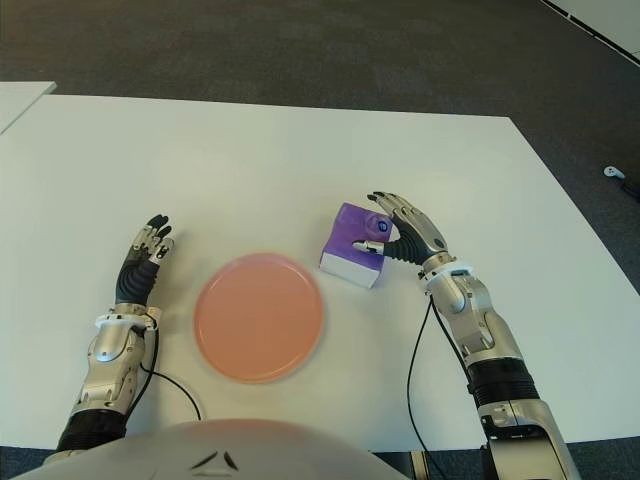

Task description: Put the tissue paper into the plate.

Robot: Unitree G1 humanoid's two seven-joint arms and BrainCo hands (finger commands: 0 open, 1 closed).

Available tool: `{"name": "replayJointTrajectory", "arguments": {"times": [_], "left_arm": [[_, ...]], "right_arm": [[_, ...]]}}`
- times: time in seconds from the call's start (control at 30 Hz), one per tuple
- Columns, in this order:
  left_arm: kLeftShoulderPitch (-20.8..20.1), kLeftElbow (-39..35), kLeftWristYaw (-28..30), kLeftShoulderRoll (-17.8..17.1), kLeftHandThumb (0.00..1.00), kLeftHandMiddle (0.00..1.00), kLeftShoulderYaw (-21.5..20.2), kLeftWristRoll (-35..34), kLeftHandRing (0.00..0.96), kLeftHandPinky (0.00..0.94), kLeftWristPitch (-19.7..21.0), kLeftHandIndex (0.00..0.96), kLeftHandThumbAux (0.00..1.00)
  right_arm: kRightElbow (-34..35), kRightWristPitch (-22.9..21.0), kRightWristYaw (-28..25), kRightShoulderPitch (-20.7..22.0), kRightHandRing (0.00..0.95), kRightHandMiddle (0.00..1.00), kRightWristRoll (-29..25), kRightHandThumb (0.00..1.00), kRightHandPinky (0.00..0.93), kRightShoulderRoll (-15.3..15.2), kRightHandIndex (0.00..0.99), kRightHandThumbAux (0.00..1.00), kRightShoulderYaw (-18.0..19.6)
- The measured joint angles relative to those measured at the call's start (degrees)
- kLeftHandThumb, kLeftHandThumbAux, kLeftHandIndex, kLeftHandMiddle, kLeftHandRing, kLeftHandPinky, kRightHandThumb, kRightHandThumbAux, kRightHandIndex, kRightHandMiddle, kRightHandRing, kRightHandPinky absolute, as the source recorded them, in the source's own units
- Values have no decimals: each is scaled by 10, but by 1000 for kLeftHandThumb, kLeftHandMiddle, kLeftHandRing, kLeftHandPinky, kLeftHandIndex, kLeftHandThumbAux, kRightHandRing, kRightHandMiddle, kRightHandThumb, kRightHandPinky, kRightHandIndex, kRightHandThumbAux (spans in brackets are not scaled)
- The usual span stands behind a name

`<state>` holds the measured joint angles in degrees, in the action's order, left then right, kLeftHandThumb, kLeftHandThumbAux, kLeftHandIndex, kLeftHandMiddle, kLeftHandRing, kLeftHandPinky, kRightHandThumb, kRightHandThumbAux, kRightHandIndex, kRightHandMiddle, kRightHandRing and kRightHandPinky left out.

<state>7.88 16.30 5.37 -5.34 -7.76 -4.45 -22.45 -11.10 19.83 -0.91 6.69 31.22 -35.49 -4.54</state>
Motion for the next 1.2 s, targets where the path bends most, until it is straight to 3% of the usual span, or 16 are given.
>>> {"name": "replayJointTrajectory", "arguments": {"times": [0.7,0.73,0.8,0.9,1.0,1.2], "left_arm": [[0,0,0,0,0,0,0,-1,0,0,0,0,455],[0,0,0,0,0,0,0,-1,0,0,0,0,453],[-1,0,0,0,0,0,1,0,0,0,-1,0,452],[0,0,0,0,0,0,1,0,0,0,-1,0,450],[1,-1,0,1,0,0,2,0,0,0,0,0,448],[1,-2,0,1,0,0,2,1,0,0,3,0,448]], "right_arm": [[0,0,0,0,0,0,0,303,0,0,0,329,0],[1,2,0,-1,0,0,1,270,0,0,0,358,-2],[29,15,-3,-17,0,0,21,240,0,-11,0,385,-22],[92,75,-14,-51,0,0,55,214,0,-27,0,395,-71],[115,110,-17,-79,0,0,71,202,0,-15,0,395,-110],[124,120,-15,-89,0,0,79,190,0,-8,0,391,-121]]}}
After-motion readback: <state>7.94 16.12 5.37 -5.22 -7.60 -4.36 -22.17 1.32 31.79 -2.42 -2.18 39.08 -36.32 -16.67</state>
